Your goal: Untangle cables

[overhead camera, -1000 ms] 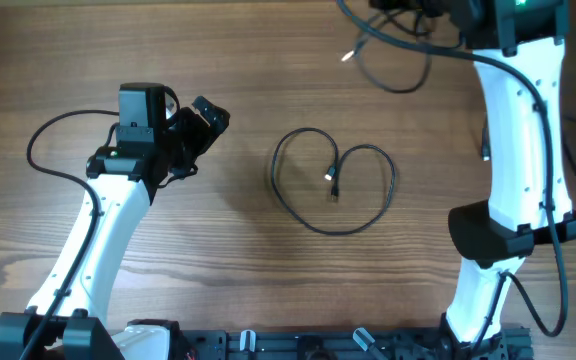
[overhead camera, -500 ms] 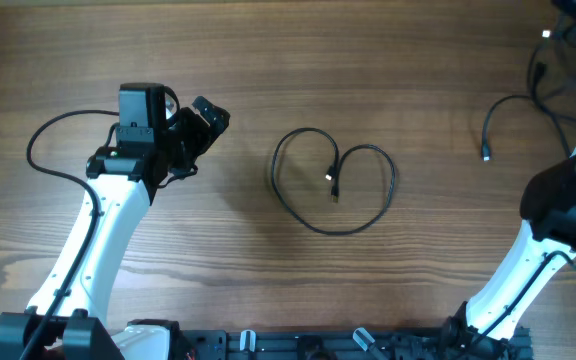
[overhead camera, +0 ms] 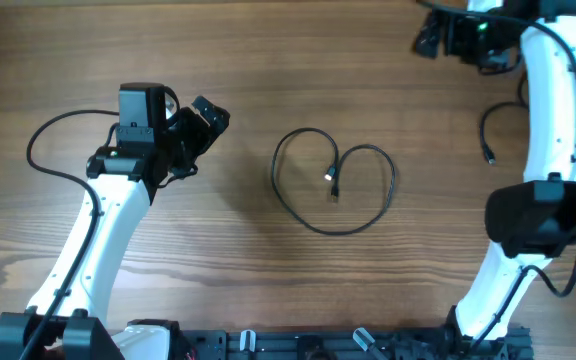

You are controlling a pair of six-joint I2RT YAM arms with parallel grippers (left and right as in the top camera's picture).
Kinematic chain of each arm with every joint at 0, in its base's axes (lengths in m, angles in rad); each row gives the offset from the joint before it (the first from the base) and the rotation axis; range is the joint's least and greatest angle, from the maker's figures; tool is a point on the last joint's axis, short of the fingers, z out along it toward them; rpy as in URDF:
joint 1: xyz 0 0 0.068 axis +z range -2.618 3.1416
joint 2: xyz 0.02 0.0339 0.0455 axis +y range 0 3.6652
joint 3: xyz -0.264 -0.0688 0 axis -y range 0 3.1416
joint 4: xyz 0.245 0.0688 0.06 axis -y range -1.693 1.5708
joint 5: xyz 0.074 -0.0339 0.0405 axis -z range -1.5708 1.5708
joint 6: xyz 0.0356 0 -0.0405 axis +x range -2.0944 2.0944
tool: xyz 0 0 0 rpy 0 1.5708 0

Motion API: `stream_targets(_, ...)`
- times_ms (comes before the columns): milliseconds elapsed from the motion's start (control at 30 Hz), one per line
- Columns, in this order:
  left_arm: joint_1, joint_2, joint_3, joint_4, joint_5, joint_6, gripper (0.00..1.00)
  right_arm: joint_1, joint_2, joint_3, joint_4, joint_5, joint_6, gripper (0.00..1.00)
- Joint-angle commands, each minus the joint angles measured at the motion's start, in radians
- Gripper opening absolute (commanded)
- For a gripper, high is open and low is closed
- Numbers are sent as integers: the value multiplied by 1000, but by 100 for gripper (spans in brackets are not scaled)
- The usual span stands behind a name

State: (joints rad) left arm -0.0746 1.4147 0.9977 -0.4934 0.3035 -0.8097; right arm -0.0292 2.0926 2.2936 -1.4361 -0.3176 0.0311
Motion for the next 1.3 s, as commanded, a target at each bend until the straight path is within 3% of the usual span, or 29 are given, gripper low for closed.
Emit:
stream_targets(0, 5, -6, -1, 2, -9, 5, 100, 114, 2, 3, -44, -21, -29, 100)
stream_targets(167, 5, -7, -1, 7, 36, -3, 100, 257, 3, 3, -73, -19, -2, 100)
stream_targets(267, -43, 10, -3, 2, 130, 243, 82, 273, 3, 3, -72, 6, 31, 100)
stream_targets(333, -112, 72, -3, 3, 152, 298, 74, 266, 3, 3, -72, 57, 32, 100)
stream_targets(433, -210, 236, -3, 15, 225, 435, 71, 264, 3, 3, -77, 85, 21, 100)
stream_targets(633, -223, 410, -3, 40, 295, 571, 69, 264, 3, 3, -75, 85, 21, 100)
stream_targets(1000, -238, 466, -3, 118, 250, 519, 47, 264, 3, 3, -72, 84, 21, 100)
stream_targets(1133, -236, 466, -3, 121, 230, 463, 8, 265, 3, 3, -72, 78, 21, 100)
stream_targets(1267, -175, 409, 13, 115, 283, 335, 4, 267, 3, 3, -62, -18, -54, 100)
